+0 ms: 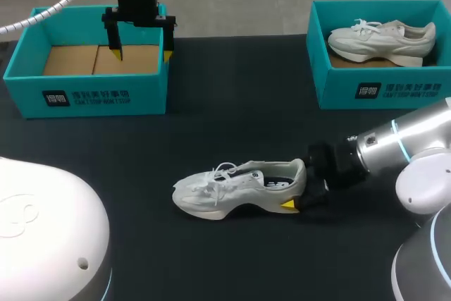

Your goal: Take the shoe out of the shoebox, open the shoe tongue, remove and reinsert the insole, then place the shoe into the shoebox

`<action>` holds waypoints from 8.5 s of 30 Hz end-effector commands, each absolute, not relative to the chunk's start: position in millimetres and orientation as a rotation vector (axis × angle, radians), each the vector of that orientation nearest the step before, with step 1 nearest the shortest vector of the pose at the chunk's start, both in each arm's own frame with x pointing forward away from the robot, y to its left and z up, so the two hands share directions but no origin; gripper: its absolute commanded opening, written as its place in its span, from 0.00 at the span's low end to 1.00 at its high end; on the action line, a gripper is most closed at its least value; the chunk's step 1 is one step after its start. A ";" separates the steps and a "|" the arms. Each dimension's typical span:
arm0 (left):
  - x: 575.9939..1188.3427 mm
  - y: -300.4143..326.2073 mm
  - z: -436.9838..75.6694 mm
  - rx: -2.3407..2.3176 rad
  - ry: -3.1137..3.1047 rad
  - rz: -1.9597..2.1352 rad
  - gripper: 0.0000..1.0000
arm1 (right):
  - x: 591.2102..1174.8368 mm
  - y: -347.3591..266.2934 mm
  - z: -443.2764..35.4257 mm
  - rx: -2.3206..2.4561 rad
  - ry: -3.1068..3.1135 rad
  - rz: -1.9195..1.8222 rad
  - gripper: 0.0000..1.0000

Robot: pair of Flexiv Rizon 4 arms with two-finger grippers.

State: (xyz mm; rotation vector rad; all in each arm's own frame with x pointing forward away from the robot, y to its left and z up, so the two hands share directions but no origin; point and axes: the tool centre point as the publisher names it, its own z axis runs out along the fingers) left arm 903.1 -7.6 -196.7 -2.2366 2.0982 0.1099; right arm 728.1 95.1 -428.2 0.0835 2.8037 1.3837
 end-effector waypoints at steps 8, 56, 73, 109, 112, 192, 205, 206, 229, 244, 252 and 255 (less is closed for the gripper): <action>877.6 -48.7 -222.6 -2.168 2.121 0.165 1.00 | 727.1 97.4 -429.8 0.085 2.805 1.379 0.00; 747.6 -195.9 -275.7 -1.912 2.582 -0.060 1.00 | 727.1 97.4 -429.8 0.085 2.805 1.379 0.00; 726.9 -231.1 -331.9 -1.868 2.590 0.040 1.00 | 727.1 97.4 -429.8 0.085 2.805 1.379 0.00; 734.0 -223.9 -379.8 -1.809 2.483 0.243 1.00 | 727.1 97.4 -429.8 0.085 2.805 1.379 0.00; 731.3 -218.3 -380.0 -1.832 2.438 0.272 1.00 | 727.1 97.4 -429.8 0.085 2.805 1.379 0.00; 699.5 -81.2 -356.6 -2.523 2.075 0.233 0.05 | 727.1 97.4 -429.8 0.085 2.805 1.379 0.00; 695.9 -77.9 -369.8 -2.563 2.060 0.288 1.00 | 727.1 97.4 -429.8 0.085 2.805 1.379 0.00; 695.1 -77.1 -370.9 -2.571 2.056 0.292 1.00 | 727.1 97.4 -429.8 0.085 2.805 1.379 0.00; 699.9 -87.9 -332.8 -2.490 2.150 0.096 1.00 | 727.1 97.4 -429.8 0.085 2.805 1.379 0.00; 707.3 -81.4 -304.1 -2.474 2.124 -0.009 1.00 | 727.1 97.4 -429.8 0.085 2.805 1.379 0.00; 719.2 -86.6 -286.4 -2.308 2.278 -0.091 1.00 | 727.1 97.4 -429.8 0.085 2.805 1.379 0.00; 726.0 -86.6 -282.6 -2.182 2.375 -0.079 1.00 | 727.1 97.4 -429.8 0.085 2.805 1.379 0.00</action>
